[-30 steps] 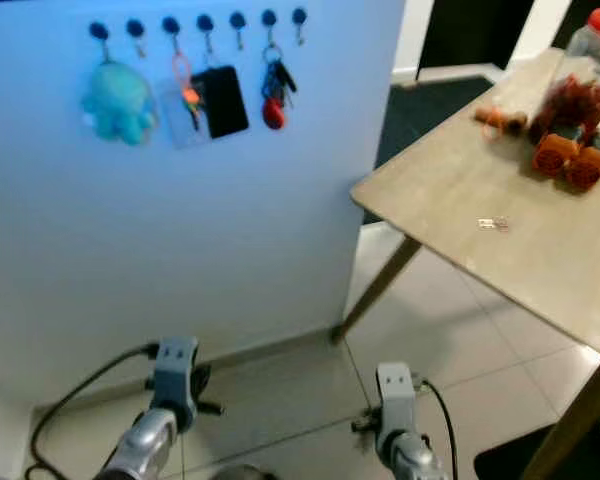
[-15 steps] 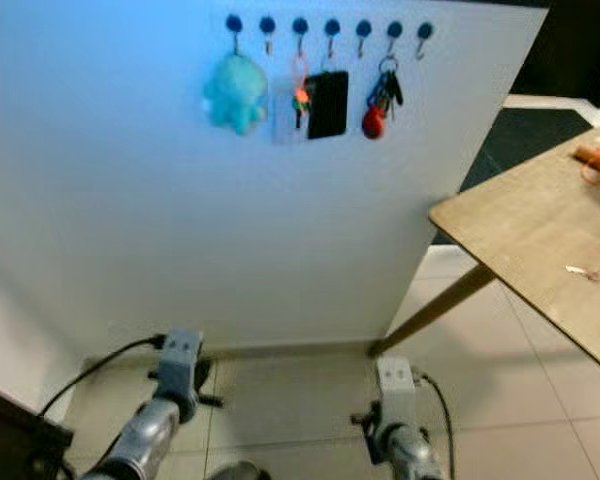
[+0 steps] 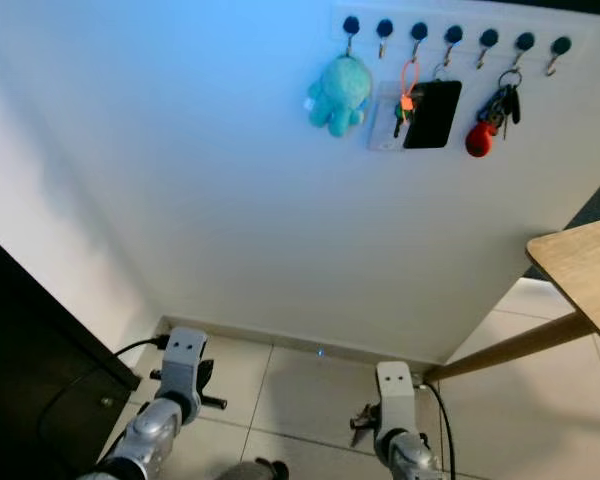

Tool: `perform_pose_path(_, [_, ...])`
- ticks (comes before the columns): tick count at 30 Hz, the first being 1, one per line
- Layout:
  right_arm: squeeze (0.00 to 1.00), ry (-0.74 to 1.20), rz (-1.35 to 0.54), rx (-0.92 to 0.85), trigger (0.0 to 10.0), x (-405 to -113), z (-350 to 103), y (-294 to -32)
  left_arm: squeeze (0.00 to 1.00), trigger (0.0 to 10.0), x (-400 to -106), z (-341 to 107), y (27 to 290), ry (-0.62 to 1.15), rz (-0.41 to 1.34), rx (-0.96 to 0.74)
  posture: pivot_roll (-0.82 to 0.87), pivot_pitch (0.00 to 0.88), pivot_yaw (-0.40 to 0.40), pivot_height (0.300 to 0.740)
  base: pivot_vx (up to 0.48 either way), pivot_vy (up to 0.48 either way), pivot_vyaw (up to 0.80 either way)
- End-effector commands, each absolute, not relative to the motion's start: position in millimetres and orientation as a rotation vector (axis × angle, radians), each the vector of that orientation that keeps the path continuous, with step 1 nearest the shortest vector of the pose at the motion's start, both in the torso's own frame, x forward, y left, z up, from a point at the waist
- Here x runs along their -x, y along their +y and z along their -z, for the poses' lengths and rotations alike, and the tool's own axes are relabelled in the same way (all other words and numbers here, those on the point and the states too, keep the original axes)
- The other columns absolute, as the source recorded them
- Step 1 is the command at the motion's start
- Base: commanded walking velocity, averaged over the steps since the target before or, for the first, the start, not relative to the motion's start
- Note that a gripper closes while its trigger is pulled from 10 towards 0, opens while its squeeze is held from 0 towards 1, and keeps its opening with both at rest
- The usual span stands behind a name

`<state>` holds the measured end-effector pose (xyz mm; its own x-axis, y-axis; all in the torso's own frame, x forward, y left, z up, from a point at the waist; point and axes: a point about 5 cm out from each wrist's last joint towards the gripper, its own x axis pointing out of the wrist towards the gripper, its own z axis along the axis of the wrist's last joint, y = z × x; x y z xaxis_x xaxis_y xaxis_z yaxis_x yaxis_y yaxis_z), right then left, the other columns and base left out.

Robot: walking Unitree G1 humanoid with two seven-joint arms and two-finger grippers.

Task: Hang keys on a hook

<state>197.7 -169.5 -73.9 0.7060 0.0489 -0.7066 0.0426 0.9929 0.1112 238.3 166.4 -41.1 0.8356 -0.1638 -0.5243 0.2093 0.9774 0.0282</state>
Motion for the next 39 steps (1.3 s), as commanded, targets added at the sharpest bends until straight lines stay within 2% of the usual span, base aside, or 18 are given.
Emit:
perform_pose_path(1, [0.00,0.800,0.030,-0.146,10.0,-191.3,77.0,-173.0,0.00,10.0,-237.5,41.4,162.2,0.544,0.225,-0.096,0.07,0.057,-0.039,0.740,0.000,0.000,0.00])
perform_pose_path(4, [0.00,0.814,0.015,-0.129,10.0,-186.7,79.2,-173.7,0.00,10.0,-237.8,41.2,160.6,0.542,0.235,-0.098,0.06,0.058,-0.034,0.740,0.000,0.000,0.00])
perform_pose_path(10, [0.00,0.814,0.037,-0.148,10.0,-182.5,80.7,-176.0,0.00,10.0,-237.8,41.1,158.8,0.541,0.244,-0.089,0.06,0.058,-0.029,0.740,0.000,0.000,-0.77])
perform_pose_path(22, [0.00,0.815,0.038,-0.148,10.0,-182.6,80.6,-177.1,0.00,10.0,-242.1,38.4,158.3,0.529,0.227,-0.068,0.05,0.053,-0.029,0.740,0.000,0.000,0.00])
perform_pose_path(39, [0.00,0.810,0.021,-0.142,10.0,-186.8,78.9,-175.2,0.00,10.0,-242.8,37.6,164.1,0.525,0.193,-0.073,0.06,0.037,-0.033,0.740,0.319,0.000,0.00])
